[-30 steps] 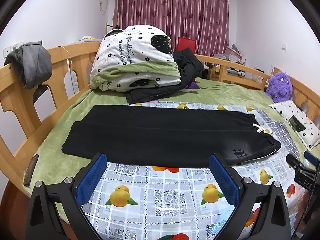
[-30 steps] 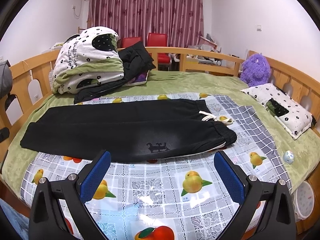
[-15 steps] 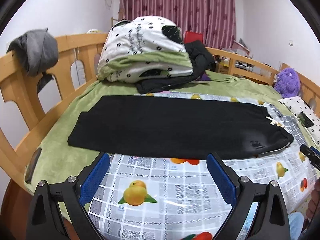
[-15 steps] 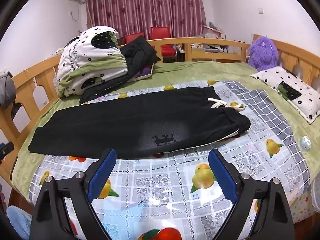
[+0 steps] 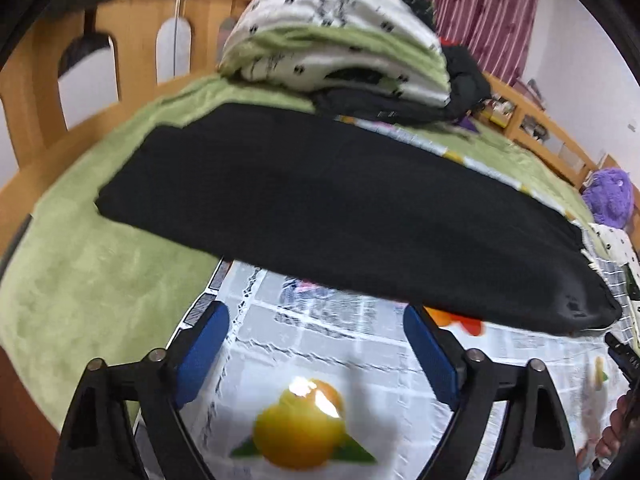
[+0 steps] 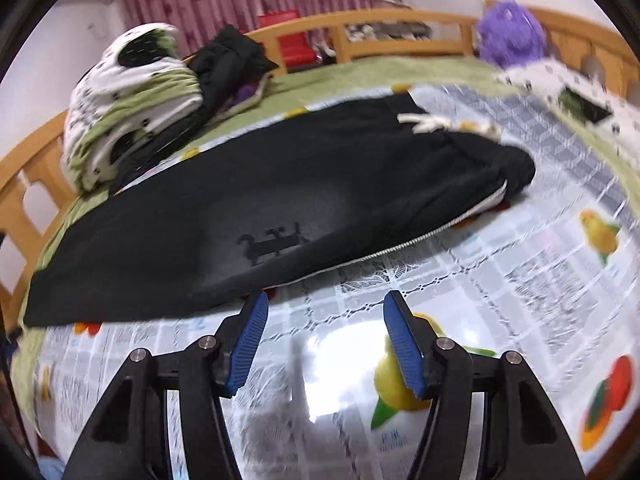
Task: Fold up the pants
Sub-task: 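Grasp the black sweatpants' leg edge with both grippers side by side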
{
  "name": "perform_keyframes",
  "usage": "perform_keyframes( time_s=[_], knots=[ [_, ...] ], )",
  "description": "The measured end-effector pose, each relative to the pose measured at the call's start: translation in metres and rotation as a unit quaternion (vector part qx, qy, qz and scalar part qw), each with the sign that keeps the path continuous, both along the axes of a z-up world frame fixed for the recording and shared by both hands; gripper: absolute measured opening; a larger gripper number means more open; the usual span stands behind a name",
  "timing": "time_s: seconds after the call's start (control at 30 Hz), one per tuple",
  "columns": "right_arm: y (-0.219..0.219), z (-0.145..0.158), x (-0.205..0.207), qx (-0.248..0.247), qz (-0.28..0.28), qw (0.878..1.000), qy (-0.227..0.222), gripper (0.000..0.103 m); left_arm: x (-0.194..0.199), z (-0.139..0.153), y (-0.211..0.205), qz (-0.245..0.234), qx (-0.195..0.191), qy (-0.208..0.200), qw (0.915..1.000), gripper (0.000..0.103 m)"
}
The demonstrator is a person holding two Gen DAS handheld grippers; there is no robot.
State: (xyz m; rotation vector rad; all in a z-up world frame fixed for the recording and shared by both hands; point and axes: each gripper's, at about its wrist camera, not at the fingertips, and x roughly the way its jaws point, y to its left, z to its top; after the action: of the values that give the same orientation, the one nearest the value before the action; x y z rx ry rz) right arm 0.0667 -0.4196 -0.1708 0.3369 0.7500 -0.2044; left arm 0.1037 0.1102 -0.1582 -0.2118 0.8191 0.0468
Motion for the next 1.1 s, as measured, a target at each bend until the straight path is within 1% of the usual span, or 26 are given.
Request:
perform_keyframes(
  time_s=[0.07, 0.13, 0.33, 0.4, 0.47, 0.57, 0.6, 0.63, 0.67, 0.7, 0.73, 0.77, 0.83, 0.9, 1.0, 1.1],
  knots=[
    [-0.009, -0.008, 0.007, 0.024, -0.013, 1.0, -0.001, 0.06, 0.014, -0.015, 0.007, 0.006, -0.01, 0.011, 0.9999, 0.083],
    [-0.018, -0.015, 0.015, 0.047, -0.024, 0.999, 0.002, 0.06, 0.025, -0.024, 0.012, 0.008, -0.026, 0.019, 0.9995, 0.08],
    [-0.028, -0.027, 0.042, 0.078, -0.033, 0.996, 0.019, 0.06, 0.048, -0.039, 0.029, 0.022, -0.093, 0.012, 0.9954, 0.078],
    [-0.029, -0.028, 0.05, 0.075, -0.033, 0.996, 0.02, 0.062, 0.055, -0.041, 0.03, 0.023, -0.09, 0.01, 0.9957, 0.076],
    [-0.029, -0.03, 0.059, 0.067, -0.034, 0.997, 0.024, 0.062, 0.062, -0.043, 0.029, 0.026, -0.076, 0.008, 0.9968, 0.071],
    [-0.028, -0.032, 0.07, 0.061, -0.033, 0.997, 0.029, 0.062, 0.069, -0.044, 0.031, 0.038, -0.072, 0.008, 0.9967, 0.06],
    [-0.028, -0.032, 0.074, 0.06, -0.029, 0.997, 0.032, 0.059, 0.07, -0.043, 0.033, 0.043, -0.077, 0.006, 0.9961, 0.052],
    [-0.028, -0.032, 0.078, 0.057, -0.026, 0.997, 0.035, 0.055, 0.072, -0.041, 0.036, 0.046, -0.086, 0.003, 0.9952, 0.038],
    [-0.027, -0.031, 0.082, 0.06, -0.021, 0.997, 0.035, 0.041, 0.076, -0.041, 0.038, 0.043, -0.097, 0.006, 0.9944, 0.028],
    [-0.028, -0.031, 0.083, 0.06, -0.021, 0.997, 0.035, 0.028, 0.079, -0.042, 0.039, 0.042, -0.098, 0.012, 0.9943, 0.017],
    [-0.028, -0.029, 0.085, 0.052, -0.023, 0.998, 0.032, 0.025, 0.083, -0.041, 0.039, 0.038, -0.092, 0.016, 0.9949, 0.012],
    [-0.027, -0.026, 0.086, 0.045, -0.02, 0.998, 0.028, 0.021, 0.084, -0.038, 0.038, 0.033, -0.086, 0.012, 0.9957, 0.011],
    [-0.022, -0.016, 0.087, 0.026, -0.011, 0.999, 0.021, 0.019, 0.082, -0.027, 0.035, 0.025, -0.067, 0.0, 0.9974, 0.01],
    [-0.017, -0.001, 0.088, 0.006, -0.003, 1.0, 0.015, 0.019, 0.078, -0.008, 0.032, 0.021, -0.057, -0.021, 0.9979, 0.01],
    [-0.014, 0.023, 0.095, -0.01, 0.013, 1.0, 0.0, 0.018, 0.089, 0.025, 0.029, 0.007, -0.05, -0.037, 0.998, 0.01],
    [-0.017, 0.045, 0.112, -0.011, 0.022, 1.0, -0.016, 0.017, 0.105, 0.056, 0.022, -0.005, -0.023, -0.057, 0.9981, 0.01]
  ],
)
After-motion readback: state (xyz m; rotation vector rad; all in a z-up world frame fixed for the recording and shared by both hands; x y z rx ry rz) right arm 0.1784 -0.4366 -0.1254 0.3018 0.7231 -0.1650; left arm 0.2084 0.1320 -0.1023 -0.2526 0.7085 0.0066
